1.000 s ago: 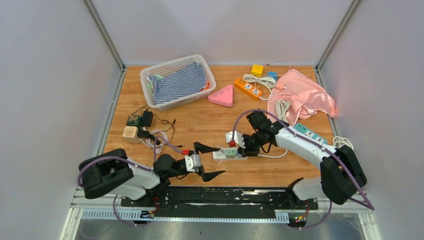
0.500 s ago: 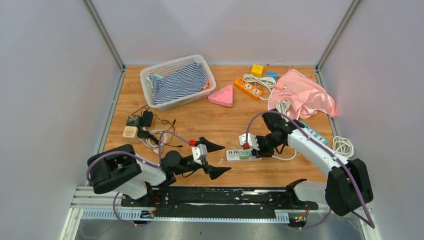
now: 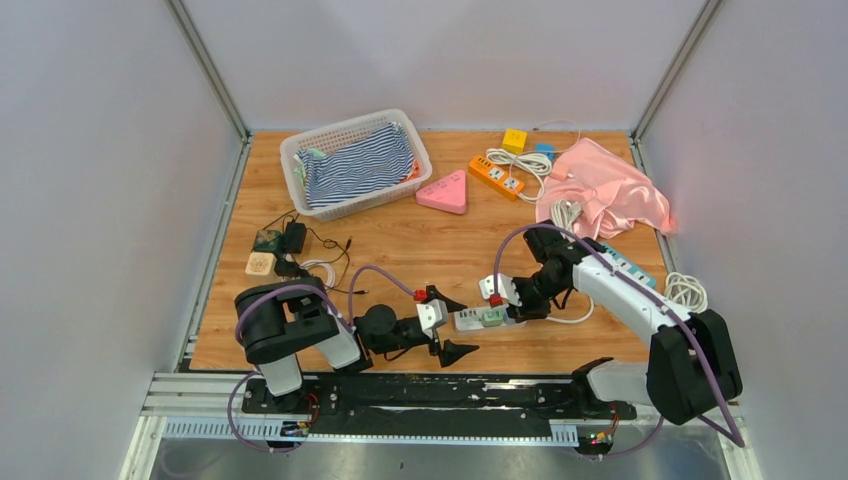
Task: Pull the plug off the socket
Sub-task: Remove the plug from the socket.
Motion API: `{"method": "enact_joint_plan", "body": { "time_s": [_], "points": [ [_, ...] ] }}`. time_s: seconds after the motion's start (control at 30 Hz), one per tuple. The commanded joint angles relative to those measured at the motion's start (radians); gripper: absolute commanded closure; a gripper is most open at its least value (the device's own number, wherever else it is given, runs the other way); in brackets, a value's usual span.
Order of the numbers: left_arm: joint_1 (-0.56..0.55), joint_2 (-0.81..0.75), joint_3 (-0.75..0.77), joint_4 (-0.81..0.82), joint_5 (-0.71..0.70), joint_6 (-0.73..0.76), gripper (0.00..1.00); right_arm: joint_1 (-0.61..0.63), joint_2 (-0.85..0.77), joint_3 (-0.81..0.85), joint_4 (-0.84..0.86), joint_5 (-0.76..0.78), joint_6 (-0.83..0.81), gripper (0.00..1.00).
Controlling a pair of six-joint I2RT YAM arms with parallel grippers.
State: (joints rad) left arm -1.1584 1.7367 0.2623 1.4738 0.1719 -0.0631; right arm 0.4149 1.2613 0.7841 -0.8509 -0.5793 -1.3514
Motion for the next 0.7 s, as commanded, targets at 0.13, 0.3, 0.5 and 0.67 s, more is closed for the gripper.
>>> {"method": "enact_joint_plan", "body": {
  "time_s": [0.13,0.3,0.5,0.67],
  "points": [
    [-0.014,0.093,0.08,0.019,-0.012,0.045,0.11,-0.008,0.033,0.013,-0.102,-0.036,-0.065,1.0],
    [-0.044,0.169,0.134,-0.01,-0.112,0.046,0.14,-0.008,0.049,0.037,-0.14,-0.055,-0.073,1.0],
    [-0.051,0.188,0.145,-0.015,-0.17,0.061,0.14,-0.008,0.047,0.027,-0.139,-0.044,-0.086,1.0],
    [-0.099,0.173,0.198,-0.175,-0.2,0.144,0.13,-0.009,0.043,0.027,-0.139,-0.025,-0.092,1.0]
  ]
}}
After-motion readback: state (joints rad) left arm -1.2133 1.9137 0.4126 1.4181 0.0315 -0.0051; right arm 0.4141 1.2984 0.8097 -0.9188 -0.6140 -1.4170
